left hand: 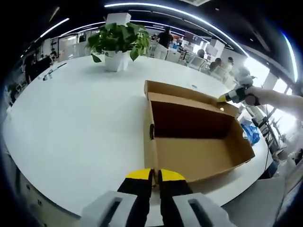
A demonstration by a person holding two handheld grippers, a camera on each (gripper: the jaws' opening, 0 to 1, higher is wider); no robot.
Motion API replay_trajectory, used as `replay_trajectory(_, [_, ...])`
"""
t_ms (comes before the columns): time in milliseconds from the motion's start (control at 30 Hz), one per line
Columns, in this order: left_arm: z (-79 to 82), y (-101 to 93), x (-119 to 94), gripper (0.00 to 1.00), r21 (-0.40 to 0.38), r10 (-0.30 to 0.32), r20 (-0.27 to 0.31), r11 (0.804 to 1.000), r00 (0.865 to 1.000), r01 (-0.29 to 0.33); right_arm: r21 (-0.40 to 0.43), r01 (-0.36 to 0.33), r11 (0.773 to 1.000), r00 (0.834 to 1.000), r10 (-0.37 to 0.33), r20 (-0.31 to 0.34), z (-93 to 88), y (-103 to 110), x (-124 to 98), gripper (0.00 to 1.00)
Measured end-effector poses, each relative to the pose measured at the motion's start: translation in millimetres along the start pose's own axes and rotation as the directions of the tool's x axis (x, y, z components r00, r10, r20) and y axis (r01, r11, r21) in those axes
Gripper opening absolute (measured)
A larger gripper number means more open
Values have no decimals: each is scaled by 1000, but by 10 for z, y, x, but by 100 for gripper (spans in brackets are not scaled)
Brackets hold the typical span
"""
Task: Operate the shoe box by opening the lid, removing the specified soft item, and placing it in the target area until the item is outside and the box remains undamaged.
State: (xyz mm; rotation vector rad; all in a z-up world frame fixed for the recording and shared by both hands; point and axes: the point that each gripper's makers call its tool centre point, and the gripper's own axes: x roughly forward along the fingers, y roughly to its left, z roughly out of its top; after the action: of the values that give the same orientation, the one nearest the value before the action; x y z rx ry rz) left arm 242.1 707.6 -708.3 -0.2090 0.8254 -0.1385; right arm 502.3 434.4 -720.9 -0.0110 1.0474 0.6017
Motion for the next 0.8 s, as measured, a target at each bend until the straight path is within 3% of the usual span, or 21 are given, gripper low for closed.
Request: replay_trajectory(800, [-14,-13,-15,4,-3,11,9,1000,1000,-11,-25,-21,999,995,23,97,122,114,-339,0])
